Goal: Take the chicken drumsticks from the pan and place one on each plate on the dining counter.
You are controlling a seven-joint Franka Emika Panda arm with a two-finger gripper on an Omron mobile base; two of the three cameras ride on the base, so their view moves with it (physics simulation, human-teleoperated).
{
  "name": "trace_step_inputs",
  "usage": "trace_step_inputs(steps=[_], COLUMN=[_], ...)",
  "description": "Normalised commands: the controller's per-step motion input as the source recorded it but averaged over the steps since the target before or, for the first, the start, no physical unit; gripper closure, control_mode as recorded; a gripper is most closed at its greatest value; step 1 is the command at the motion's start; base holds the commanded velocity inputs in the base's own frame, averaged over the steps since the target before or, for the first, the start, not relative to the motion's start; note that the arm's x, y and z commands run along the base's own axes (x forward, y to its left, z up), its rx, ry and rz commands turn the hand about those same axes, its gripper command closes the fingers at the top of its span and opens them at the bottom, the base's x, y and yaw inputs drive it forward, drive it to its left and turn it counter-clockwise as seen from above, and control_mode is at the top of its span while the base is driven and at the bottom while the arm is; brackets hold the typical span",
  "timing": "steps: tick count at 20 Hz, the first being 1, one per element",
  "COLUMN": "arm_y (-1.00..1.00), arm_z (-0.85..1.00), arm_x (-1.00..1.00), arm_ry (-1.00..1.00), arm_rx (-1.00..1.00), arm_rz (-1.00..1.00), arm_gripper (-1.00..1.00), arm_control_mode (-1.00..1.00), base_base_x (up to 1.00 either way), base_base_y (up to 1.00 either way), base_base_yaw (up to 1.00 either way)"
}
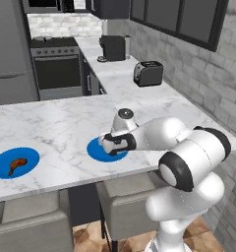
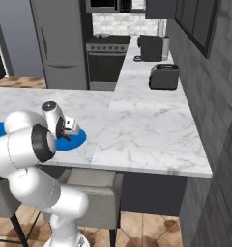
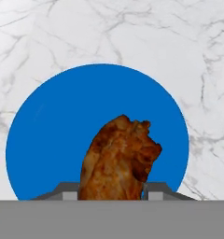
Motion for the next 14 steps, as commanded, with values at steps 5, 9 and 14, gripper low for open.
trace_step_inputs(steps=[5, 9, 14], arm_y=[0.11, 0.17, 0.18], arm_z=[-0.22, -0.16, -0.17], arm_x=[0.20, 0.06, 0.10], arm_ry=[0.02, 0.03, 0.06], arm_rx=[0.00, 0.00, 0.00], arm_rz=[-0.01, -0.04, -0.04], arm_gripper=[1.00, 1.00, -1.00], arm_control_mode=[-1.00, -1.00, -1.00], base_base_x=[0.00, 0.00, 0.00], base_base_y=[0.00, 0.00, 0.00], base_base_yaw=[0.00, 0.00, 0.00])
